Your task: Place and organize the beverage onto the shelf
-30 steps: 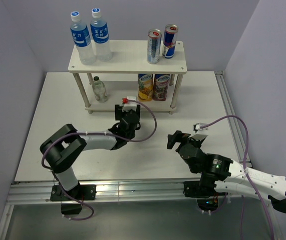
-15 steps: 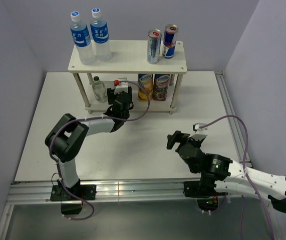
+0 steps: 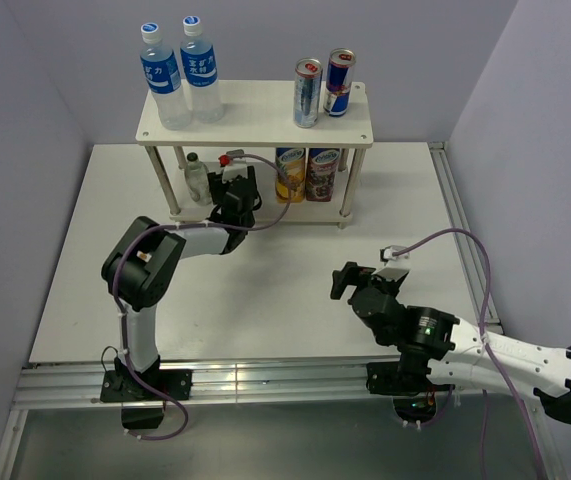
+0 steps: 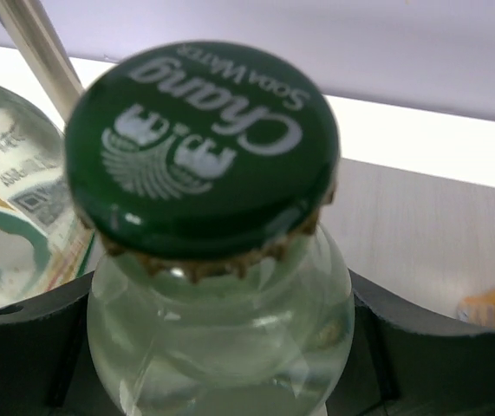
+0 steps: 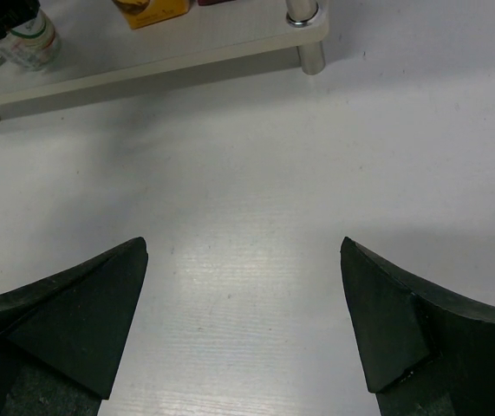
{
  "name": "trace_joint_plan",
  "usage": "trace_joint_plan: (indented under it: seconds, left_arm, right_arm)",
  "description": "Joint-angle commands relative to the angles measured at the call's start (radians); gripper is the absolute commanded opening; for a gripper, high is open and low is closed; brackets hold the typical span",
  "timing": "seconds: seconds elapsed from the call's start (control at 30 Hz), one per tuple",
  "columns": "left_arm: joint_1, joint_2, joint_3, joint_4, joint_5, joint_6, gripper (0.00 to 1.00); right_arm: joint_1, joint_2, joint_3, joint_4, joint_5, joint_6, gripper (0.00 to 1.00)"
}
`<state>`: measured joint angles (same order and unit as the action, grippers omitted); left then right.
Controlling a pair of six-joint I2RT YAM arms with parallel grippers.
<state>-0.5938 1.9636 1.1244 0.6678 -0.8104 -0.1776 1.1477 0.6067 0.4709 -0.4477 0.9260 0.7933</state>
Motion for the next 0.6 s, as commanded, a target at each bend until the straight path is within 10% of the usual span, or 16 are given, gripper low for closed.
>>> trace_joint_plan:
  seconds: [0.0, 0.33, 0.57]
  left_arm:
    - [0.031, 0.003, 0.066, 0.089, 0.005, -0.020, 0.00]
    - [0.065, 0.032, 0.098, 0.079, 0.037, -0.010, 0.05]
    - [0.063, 0.015, 0.084, 0.064, 0.071, -0.031, 0.63]
  right_arm:
    - [0.006, 0.018, 0.005, 0.035, 0.023, 0.000, 0.99]
    - [0.006, 0.022, 0.009, 0.034, 0.027, 0.000, 0.99]
    - [0.007, 0.022, 0.009, 0.032, 0.028, 0.003, 0.99]
